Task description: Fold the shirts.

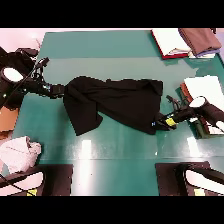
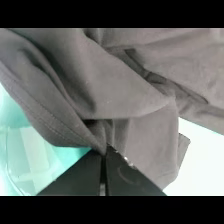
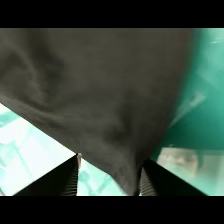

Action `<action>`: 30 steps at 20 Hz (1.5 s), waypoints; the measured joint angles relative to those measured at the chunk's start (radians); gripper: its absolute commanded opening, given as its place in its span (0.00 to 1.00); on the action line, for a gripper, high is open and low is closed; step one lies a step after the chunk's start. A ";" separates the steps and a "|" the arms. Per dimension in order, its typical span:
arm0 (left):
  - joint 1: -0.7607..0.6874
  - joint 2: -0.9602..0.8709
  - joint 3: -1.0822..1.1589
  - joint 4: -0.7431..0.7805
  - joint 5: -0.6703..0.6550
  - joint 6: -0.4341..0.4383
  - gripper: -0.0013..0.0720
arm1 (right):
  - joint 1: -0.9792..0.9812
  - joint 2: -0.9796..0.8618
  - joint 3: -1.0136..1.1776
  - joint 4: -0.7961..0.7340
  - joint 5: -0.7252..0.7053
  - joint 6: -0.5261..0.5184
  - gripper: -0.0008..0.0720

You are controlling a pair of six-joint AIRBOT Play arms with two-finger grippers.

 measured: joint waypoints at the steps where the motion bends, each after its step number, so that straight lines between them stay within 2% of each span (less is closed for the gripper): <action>1: 0.000 0.002 0.000 0.000 -0.004 0.000 0.05 | 0.024 -0.007 0.002 -0.002 -0.017 0.000 0.34; 2: 0.000 0.008 0.000 0.000 -0.009 0.000 0.05 | 0.042 -0.010 0.008 0.000 -0.023 -0.001 0.20; 3: 0.000 0.017 0.000 0.001 -0.010 0.000 0.05 | 0.058 -0.003 0.015 -0.014 -0.034 -0.002 0.10; 5: 0.000 0.056 0.009 0.001 -0.016 0.000 0.05 | 0.072 0.037 0.044 -0.014 -0.046 -0.010 0.03; 10: 0.001 0.235 0.158 0.003 -0.043 -0.017 0.05 | 0.013 0.234 0.259 -0.008 0.018 -0.038 0.03; 16: 0.001 0.452 0.565 0.029 0.004 -0.052 0.05 | -0.181 0.430 0.765 -0.003 0.046 -0.052 0.03; 20: 0.001 0.505 0.812 0.114 0.034 -0.104 0.05 | -0.333 0.437 1.094 -0.001 0.110 -0.054 0.03; 23: 0.001 0.509 0.888 0.168 0.032 -0.136 0.05 | -0.419 0.384 1.295 0.001 0.202 -0.054 0.03; 26: 0.001 0.465 0.869 0.197 -0.028 -0.163 0.05 | -0.457 0.323 1.365 0.004 0.262 -0.039 0.03; 30: 0.000 0.330 0.738 0.208 -0.111 -0.191 0.05 | -0.450 0.238 1.239 -0.002 0.304 -0.029 0.03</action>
